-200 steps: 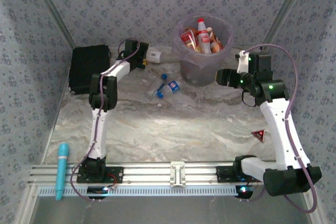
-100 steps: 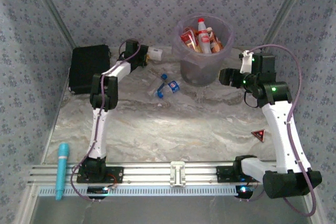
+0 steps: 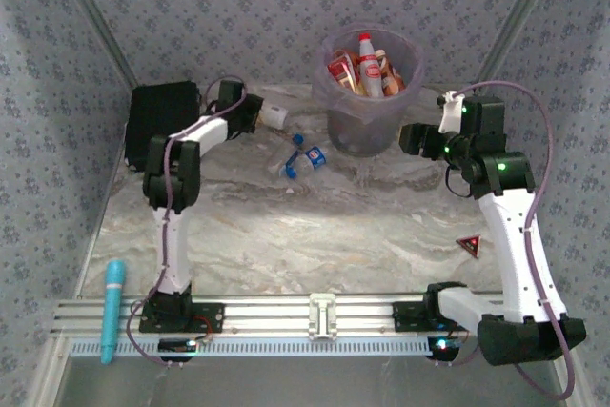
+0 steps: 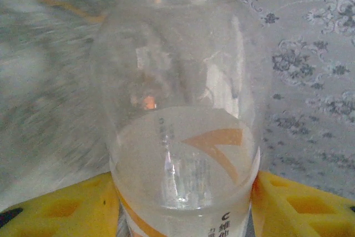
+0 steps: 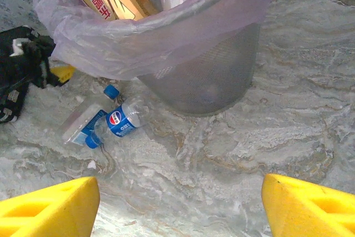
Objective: Put the plastic bottles in the bin
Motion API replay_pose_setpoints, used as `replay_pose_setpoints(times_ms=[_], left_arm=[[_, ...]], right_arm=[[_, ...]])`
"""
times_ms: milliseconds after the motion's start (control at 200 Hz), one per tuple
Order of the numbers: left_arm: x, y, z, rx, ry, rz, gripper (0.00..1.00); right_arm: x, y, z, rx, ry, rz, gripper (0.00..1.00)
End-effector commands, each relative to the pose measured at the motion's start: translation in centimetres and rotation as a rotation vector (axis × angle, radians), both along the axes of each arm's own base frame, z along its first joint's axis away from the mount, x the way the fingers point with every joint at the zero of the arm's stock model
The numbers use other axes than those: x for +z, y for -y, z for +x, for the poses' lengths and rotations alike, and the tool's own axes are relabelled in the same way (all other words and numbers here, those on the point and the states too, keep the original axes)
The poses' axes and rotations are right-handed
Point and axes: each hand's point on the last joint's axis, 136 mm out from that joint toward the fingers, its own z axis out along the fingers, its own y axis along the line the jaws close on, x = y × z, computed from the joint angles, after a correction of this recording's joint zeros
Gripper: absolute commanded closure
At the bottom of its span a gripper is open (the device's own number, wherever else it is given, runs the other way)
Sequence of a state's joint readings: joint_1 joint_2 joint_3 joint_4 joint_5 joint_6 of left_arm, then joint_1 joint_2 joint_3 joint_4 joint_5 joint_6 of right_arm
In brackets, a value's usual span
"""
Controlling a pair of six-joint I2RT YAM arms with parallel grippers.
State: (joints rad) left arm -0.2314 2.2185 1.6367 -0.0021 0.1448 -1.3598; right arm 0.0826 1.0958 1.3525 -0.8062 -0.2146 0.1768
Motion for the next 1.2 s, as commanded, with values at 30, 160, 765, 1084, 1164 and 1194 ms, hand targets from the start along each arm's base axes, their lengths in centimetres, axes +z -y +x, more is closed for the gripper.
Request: replay_pose_setpoints(times_ms=[30,160,765,1084,1164,1194], left_arm=[[6.0,-2.1,-2.7,-0.047,0.132,0.092,0.41],[8.8,-2.9,-6.3,-0.131,0.181,0.16,0.41],[19.8,5.4,-20.8,-0.831,0.57,-0.035,0.44],[21.9,7.9,-23.3,-0.932,0.648,-0.066,0.45],[22.1,7.9,-23.3,-0.93,0.658,-0.064,0.45],[22.3,7.9,-23.3,-0.925,0.662,-0.063,0.45]], right_arm=[[1.0,-0.7,-0.2,0.034,0.014,0.028,0.22],[1.5,-2.6,-0.3,0.105,0.018,0.046,0.22],[1.1,-21.9,0.5,0.734,-0.093,0.114,0.1],[-3.1,-26.1,1.9,0.858,-0.249,0.188,0.07],[-3.7,-26.7,2.0,0.875,-0.269,0.211,0.07],[-3.8,-27.1,1.9,0.886,-0.279,0.228,0.07]])
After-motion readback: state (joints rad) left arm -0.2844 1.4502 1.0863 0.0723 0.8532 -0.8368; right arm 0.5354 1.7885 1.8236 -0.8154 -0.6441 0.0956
